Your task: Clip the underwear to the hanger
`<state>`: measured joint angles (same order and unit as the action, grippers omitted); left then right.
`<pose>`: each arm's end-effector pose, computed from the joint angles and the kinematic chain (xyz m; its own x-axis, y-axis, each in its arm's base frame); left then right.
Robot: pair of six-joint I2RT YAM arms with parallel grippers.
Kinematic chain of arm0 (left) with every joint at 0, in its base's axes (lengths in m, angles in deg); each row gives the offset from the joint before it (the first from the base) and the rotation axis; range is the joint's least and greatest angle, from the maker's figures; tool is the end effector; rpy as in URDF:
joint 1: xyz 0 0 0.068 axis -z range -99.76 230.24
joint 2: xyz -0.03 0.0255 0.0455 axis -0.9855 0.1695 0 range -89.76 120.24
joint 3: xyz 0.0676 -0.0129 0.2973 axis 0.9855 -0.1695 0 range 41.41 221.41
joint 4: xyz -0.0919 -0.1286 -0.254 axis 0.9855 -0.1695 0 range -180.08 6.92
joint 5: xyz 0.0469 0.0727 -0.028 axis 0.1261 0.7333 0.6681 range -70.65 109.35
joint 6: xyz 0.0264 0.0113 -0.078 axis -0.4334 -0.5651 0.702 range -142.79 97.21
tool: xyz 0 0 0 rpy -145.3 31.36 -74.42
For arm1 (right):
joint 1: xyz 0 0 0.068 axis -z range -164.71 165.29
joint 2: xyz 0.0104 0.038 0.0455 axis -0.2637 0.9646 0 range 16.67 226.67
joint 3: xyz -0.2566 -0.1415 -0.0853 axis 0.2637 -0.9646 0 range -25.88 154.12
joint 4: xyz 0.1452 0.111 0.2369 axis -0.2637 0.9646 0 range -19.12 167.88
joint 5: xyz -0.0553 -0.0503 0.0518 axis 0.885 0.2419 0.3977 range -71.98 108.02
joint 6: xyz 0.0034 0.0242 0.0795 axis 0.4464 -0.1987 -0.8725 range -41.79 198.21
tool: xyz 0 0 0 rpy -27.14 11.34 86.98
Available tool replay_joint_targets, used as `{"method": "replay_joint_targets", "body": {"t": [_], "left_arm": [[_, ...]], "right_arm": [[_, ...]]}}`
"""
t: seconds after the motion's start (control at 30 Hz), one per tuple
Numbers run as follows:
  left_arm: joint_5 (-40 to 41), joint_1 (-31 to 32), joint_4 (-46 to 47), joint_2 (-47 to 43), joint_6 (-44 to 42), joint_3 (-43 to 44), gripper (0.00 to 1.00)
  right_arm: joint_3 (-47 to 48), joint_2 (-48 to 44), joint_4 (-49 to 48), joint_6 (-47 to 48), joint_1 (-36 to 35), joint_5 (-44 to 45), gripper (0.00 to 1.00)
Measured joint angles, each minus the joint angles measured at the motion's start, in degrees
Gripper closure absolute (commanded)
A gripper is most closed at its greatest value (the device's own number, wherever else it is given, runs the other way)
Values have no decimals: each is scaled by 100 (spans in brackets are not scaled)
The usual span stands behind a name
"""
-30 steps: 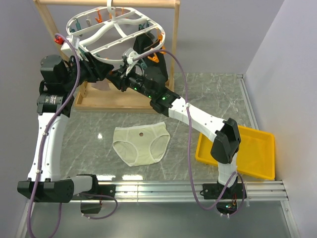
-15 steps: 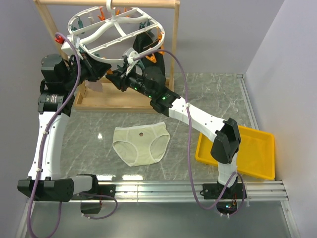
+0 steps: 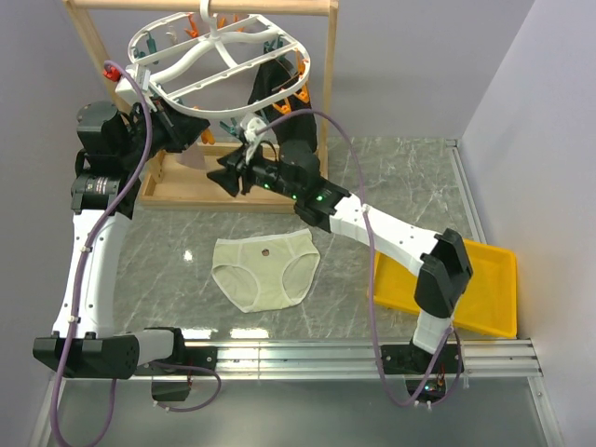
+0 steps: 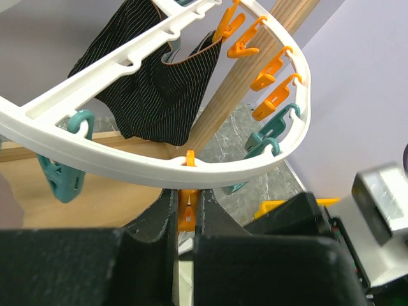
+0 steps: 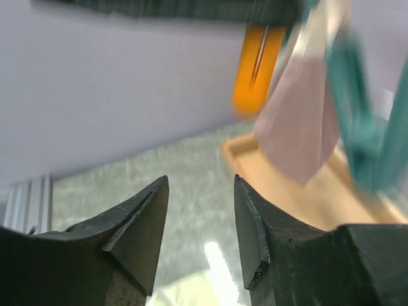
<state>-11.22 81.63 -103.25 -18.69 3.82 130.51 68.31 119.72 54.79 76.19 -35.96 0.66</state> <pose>0.3113 -0.0446 0.5350 -0.2702 -0.3792 -0.8850 0.4563 0.7589 -0.4645 0.3088 0.4192 0.4366 0.0461 0.1110 -0.9928 -0.9318 0.3629 -0.0027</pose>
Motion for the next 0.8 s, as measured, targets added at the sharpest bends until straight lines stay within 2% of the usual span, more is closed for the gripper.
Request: {"method": "replay_joint_targets", "body": {"t": [0.17, 0.3, 0.47, 0.57, 0.8], "left_arm": [[-2, 0, 11, 0, 0, 0, 100], [-2, 0, 13, 0, 2, 0, 100], [-2, 0, 17, -13, 2, 0, 100], [0, 0, 17, -22, 2, 0, 100], [4, 0, 15, -52, 0, 0, 100]], "right_arm": [[-994, -640, 234, 208, -4, -223, 40], [-1471, -951, 588, 369, -15, -485, 23], [-1777, -933, 1207, 439, -94, -570, 22], [-1731, -688, 1537, 369, -208, -317, 23], [-839, 568, 2507, -243, -568, 778, 23]]}}
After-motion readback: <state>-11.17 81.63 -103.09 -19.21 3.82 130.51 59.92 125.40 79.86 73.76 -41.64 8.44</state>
